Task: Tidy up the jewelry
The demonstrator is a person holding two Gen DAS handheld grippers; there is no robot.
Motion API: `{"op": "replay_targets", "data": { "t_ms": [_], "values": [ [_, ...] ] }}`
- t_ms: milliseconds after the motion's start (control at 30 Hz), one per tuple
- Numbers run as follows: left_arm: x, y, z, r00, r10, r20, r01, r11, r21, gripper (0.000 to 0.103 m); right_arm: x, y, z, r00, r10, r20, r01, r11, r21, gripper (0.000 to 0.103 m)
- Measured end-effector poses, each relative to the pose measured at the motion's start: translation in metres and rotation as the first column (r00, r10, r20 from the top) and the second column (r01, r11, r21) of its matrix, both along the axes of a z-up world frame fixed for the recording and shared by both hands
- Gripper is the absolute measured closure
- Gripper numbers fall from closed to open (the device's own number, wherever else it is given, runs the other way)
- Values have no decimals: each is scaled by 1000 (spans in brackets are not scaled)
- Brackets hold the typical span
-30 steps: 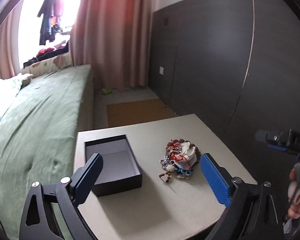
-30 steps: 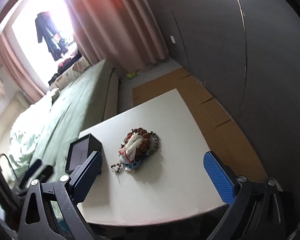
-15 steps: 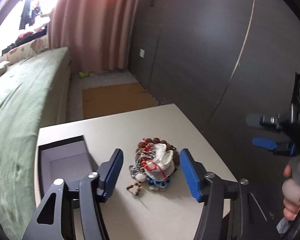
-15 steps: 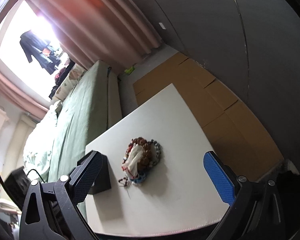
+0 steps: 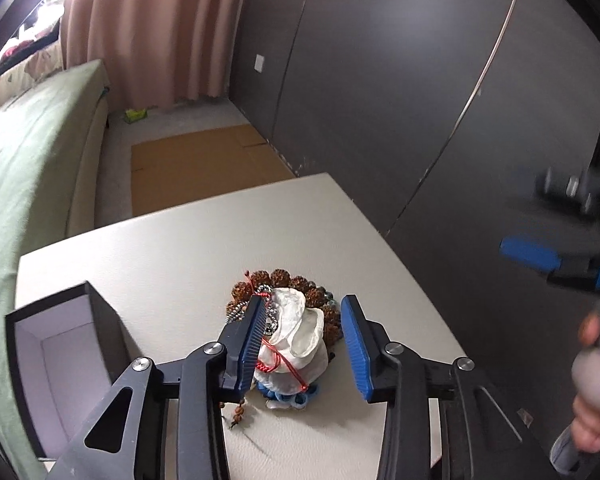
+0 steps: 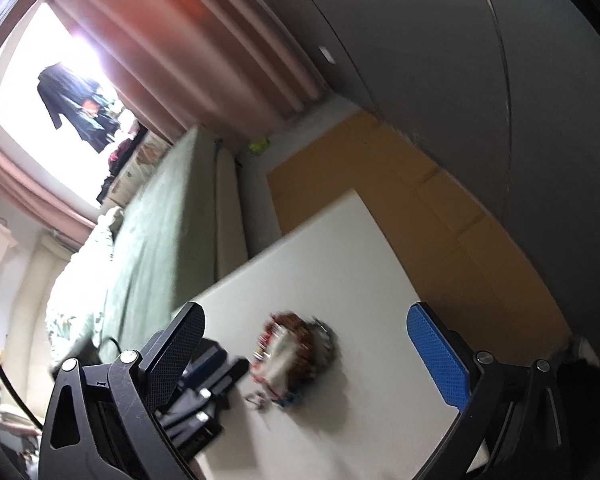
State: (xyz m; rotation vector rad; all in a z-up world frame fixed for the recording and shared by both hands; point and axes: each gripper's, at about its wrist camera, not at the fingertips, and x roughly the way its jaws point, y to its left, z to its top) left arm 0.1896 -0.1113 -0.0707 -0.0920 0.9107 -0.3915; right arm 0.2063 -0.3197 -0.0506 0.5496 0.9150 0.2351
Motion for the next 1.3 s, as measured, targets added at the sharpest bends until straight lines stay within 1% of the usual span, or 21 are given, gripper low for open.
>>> {"op": "replay_targets", "data": {
  "t_ms": [33,133,200,300,333,400,467,533,633,867,1000,1100,1167,1200,1300],
  "values": [
    [2,-2,-5,1000,-6,-12,6,1000,-2,67,0,-1,-11,999,-2,-35,2,1000,4,0],
    [9,-9,-18,999,-18,-39,18,1000,7,75,1,-9,-28,997,-18,-78,16,1000,-21,0],
    [11,-12,-22,999,-21,-46,21,1000,8,80,2,-11,-29,996,-22,-81,20,999,-25,0],
    [13,-16,-27,999,-19,-42,21,999,41,80,3,-16,-28,997,-22,-74,21,1000,-16,0],
    [14,-16,-30,999,-15,-47,17,999,47,82,3,-18,-29,997,-27,-79,26,1000,-16,0],
    [16,-15,-34,998,-8,-67,12,998,56,89,5,-19,-34,995,-27,-98,27,1000,-11,0],
    [17,-14,-39,997,2,-77,3,997,74,98,7,-18,-38,993,-16,-115,15,1000,-6,0],
    [16,-13,-39,997,9,-72,-3,997,83,102,8,-15,-38,993,-1,-117,-1,1000,-12,0],
    [13,-7,-28,999,21,-35,-19,997,70,103,7,-12,-37,994,10,-106,-12,1000,-19,0],
    [5,24,11,997,71,43,-70,997,-28,103,11,-7,-36,995,35,-96,-34,999,17,0],
    [-1,43,30,991,102,83,-97,993,-63,103,13,6,-37,994,64,-86,-61,997,38,1],
    [-4,54,39,987,124,100,-116,990,-78,103,13,19,-36,992,103,-73,-98,993,59,7],
    [-8,61,43,984,139,109,-130,988,-85,103,14,29,-38,989,127,-69,-123,990,71,16],
    [-9,66,45,982,150,112,-140,986,-92,103,15,34,-40,987,141,-72,-135,988,75,17],
    [-11,79,49,979,170,114,-157,981,-110,103,18,53,-47,981,173,-89,-166,983,79,26]
  ]
}}
